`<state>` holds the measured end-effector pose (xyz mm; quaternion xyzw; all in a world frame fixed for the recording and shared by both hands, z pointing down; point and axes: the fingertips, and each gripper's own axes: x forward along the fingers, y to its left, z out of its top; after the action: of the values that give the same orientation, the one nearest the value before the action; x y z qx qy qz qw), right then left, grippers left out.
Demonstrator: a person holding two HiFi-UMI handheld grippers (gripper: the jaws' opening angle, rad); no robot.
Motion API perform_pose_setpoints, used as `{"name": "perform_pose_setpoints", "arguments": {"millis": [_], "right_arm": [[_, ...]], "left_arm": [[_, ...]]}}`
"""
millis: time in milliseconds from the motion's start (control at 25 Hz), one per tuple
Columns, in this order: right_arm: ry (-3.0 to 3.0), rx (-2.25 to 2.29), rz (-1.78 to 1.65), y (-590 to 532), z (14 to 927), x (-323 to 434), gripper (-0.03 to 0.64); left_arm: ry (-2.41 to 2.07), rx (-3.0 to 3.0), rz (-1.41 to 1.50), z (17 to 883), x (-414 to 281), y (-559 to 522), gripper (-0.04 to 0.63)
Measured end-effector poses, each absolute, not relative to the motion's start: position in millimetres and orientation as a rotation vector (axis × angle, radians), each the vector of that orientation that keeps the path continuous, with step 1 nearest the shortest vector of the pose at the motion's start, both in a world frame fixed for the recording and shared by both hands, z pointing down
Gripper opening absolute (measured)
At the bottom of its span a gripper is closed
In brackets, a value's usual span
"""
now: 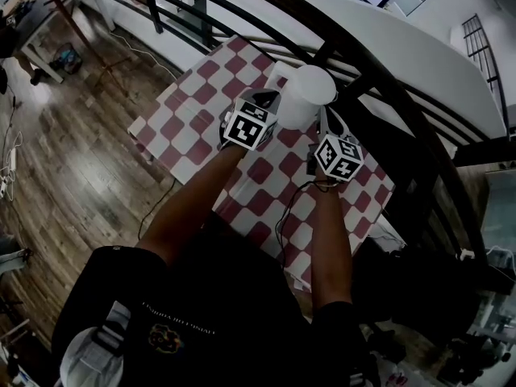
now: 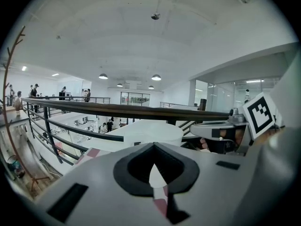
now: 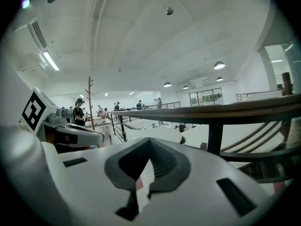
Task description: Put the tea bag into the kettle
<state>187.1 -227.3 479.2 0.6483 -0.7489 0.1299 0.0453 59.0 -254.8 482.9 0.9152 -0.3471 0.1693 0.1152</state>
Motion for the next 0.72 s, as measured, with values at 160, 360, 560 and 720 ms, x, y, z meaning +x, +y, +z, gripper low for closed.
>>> {"name": "perform_pose_setpoints", "arguments": {"millis": [160, 360, 560, 720], "right_arm": [[-2.300, 1.990, 0.392, -213, 472, 187, 0.011], [-2.302, 2.019, 0.399, -190, 464, 194, 0.010], [-2.303, 2.050, 0.401, -163, 457, 201, 0.011], [-2.296, 2.079, 0.410, -130, 450, 210, 0.011]], "left_arm": [[-1.016, 2.686, 0.499, 483, 59, -249, 0.003], [-1.016, 2.696, 0.494, 478, 58, -239, 0.003], [-0.981, 2.716, 0.495, 475, 62, -221, 0.003], [-0.944, 2.743, 0.537, 479, 63, -198, 0.003]]}}
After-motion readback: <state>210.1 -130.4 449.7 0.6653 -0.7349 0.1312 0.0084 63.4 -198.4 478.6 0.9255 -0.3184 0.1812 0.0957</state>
